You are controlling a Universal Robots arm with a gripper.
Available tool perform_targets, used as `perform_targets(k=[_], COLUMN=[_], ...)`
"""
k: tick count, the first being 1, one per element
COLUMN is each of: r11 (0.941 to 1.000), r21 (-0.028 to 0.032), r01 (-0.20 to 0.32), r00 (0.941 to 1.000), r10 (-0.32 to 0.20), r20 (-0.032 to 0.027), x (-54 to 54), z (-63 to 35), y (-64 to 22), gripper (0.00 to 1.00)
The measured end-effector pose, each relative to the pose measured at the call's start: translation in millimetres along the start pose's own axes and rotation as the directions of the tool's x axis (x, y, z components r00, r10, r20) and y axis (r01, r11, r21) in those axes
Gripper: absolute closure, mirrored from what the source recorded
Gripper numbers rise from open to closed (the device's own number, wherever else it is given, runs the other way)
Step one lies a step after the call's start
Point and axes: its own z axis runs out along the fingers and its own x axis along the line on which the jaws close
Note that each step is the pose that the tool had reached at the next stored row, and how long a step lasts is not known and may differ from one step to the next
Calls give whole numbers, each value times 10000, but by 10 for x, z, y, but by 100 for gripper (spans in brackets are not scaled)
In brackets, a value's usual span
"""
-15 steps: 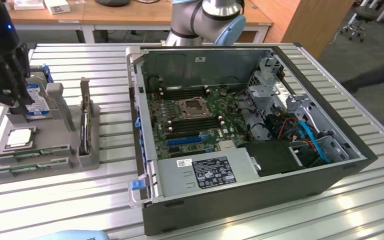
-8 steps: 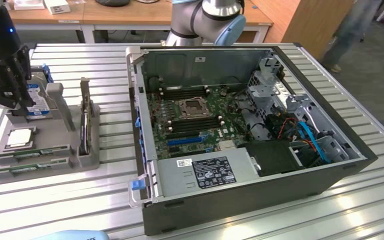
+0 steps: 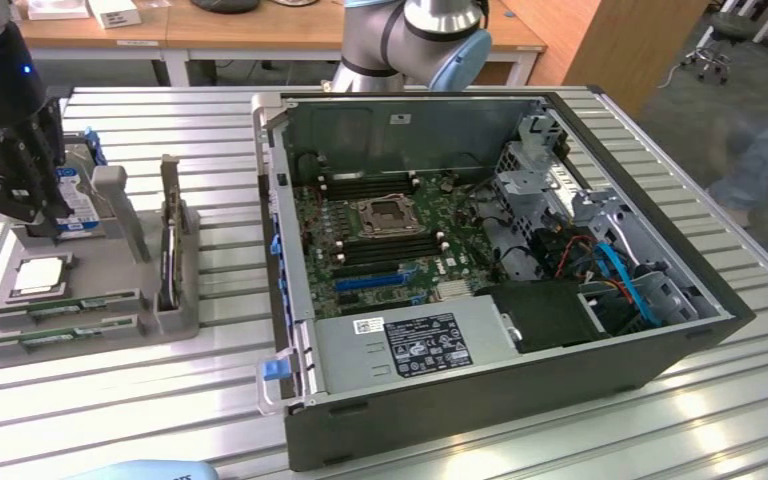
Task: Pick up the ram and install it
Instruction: 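Pick up the ram and move it above insertion slot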
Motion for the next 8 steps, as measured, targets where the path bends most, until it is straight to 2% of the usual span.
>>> perform_targets(k=[8], r11=[10000], r21=[0], r01=[0], r00=[10000], r10=[0], r20=[0], x=[0], z=[74], y=[-3], gripper=[71])
